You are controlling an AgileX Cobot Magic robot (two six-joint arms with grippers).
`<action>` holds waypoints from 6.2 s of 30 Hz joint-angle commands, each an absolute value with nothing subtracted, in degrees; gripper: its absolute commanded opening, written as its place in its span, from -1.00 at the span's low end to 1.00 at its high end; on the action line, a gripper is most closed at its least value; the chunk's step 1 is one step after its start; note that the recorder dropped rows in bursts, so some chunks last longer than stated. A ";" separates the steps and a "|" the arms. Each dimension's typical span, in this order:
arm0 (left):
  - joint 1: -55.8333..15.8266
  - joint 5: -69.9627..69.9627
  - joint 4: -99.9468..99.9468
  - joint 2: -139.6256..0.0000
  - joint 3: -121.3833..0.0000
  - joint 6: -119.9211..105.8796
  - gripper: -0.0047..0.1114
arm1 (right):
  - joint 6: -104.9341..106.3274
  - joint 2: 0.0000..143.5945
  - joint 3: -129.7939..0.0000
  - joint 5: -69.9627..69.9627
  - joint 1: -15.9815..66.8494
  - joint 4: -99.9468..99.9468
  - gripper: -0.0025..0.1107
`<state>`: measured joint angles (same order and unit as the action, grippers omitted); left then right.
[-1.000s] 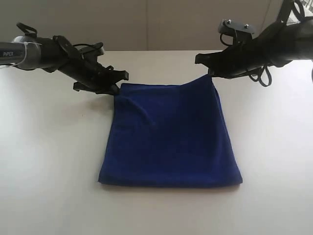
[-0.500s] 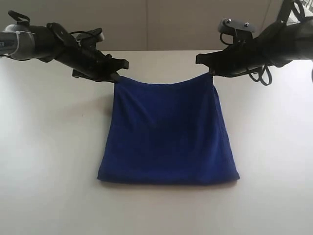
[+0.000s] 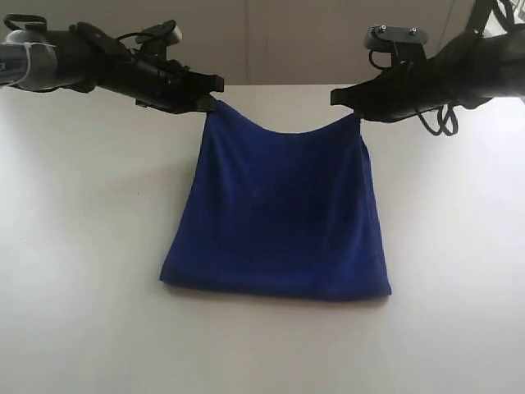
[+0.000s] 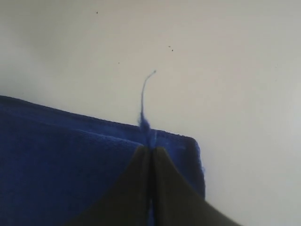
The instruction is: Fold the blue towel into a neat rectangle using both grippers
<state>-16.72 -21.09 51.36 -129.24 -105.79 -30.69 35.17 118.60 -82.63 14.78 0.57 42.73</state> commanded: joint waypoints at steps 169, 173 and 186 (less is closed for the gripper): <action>-21.40 -7.41 33.84 -137.40 -108.66 -31.82 -0.92 | 7.24 116.13 -67.87 23.11 7.31 10.23 -0.96; -21.40 -10.11 33.84 -137.58 -108.66 -32.00 -0.92 | 7.24 116.13 -67.87 22.90 7.31 10.23 -0.96; -21.40 0.31 33.83 -141.28 -108.66 -31.97 -0.92 | 9.32 116.13 -67.87 23.28 7.31 10.23 -0.96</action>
